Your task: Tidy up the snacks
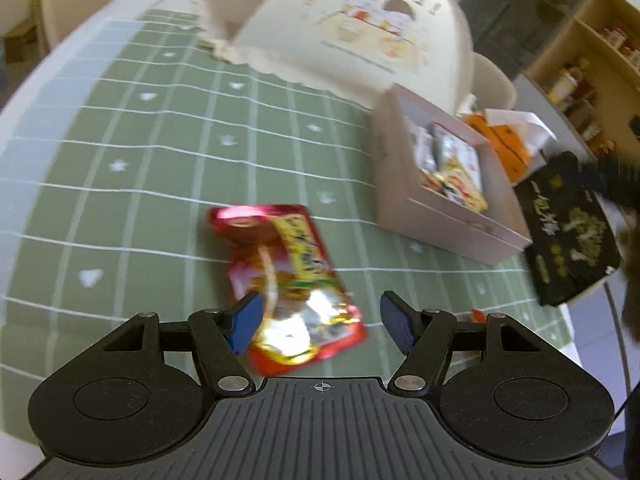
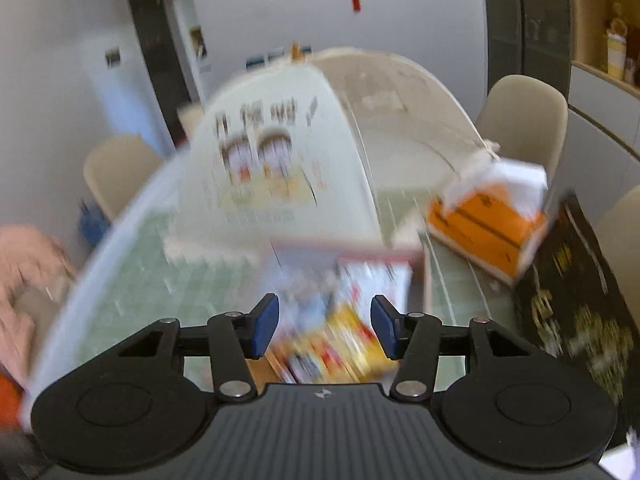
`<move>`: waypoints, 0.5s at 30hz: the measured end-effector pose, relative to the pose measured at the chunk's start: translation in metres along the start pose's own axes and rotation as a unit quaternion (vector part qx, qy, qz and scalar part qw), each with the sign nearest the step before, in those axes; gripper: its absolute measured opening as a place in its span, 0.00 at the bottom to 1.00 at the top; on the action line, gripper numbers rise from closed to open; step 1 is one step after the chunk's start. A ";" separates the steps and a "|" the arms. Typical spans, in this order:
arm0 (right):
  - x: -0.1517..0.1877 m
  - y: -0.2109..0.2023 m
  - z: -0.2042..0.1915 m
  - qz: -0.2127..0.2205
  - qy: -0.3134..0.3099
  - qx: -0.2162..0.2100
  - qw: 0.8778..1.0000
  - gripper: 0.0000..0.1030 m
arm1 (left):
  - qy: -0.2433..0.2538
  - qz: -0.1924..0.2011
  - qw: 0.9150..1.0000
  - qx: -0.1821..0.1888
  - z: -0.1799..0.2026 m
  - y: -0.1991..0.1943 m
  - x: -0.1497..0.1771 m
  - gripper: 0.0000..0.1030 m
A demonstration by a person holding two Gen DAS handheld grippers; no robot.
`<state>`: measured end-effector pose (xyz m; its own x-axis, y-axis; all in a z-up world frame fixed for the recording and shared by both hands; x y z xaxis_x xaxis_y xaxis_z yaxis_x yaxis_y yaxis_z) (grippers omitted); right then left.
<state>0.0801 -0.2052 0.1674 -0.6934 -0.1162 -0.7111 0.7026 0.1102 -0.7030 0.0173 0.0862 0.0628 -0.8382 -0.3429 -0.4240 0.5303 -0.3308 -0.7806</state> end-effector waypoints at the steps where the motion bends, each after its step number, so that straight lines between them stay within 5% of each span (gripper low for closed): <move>1: 0.018 0.000 -0.001 -0.006 -0.013 0.011 1.000 0.50 | 0.005 -0.003 1.000 -0.001 0.000 0.000 -0.001 0.69; 5: 0.074 0.001 0.001 -0.042 -0.023 0.026 0.998 0.50 | 0.038 -0.024 0.998 0.032 0.014 0.007 -0.002 0.68; 8: 0.109 -0.002 0.003 -0.073 -0.005 0.018 0.997 0.50 | 0.026 -0.018 0.999 0.012 0.016 0.014 -0.002 0.64; 11: 0.126 -0.007 -0.009 -0.075 -0.003 -0.015 0.997 0.50 | -0.007 0.010 1.000 -0.012 0.005 0.011 -0.002 0.64; 15: 0.125 -0.002 -0.055 -0.048 -0.016 -0.091 0.995 0.64 | -0.035 0.035 0.998 -0.031 -0.015 -0.004 -0.009 0.64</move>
<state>-0.0166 -0.1652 0.0793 -0.7486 -0.1661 -0.6419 0.5904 0.2735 -0.7593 0.0213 0.1042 0.0626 -0.7878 -0.4244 -0.4464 0.5756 -0.2493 -0.7788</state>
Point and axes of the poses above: each gripper's, at about its wrist camera, not at the fingertips, and y roughly the way its jaws point, z to its right, x to its underside, the point moved 2 cm from there along y, roughly the way its jaws point, and after that the axes turned 6 degrees about -y, right-handed, at the moved point
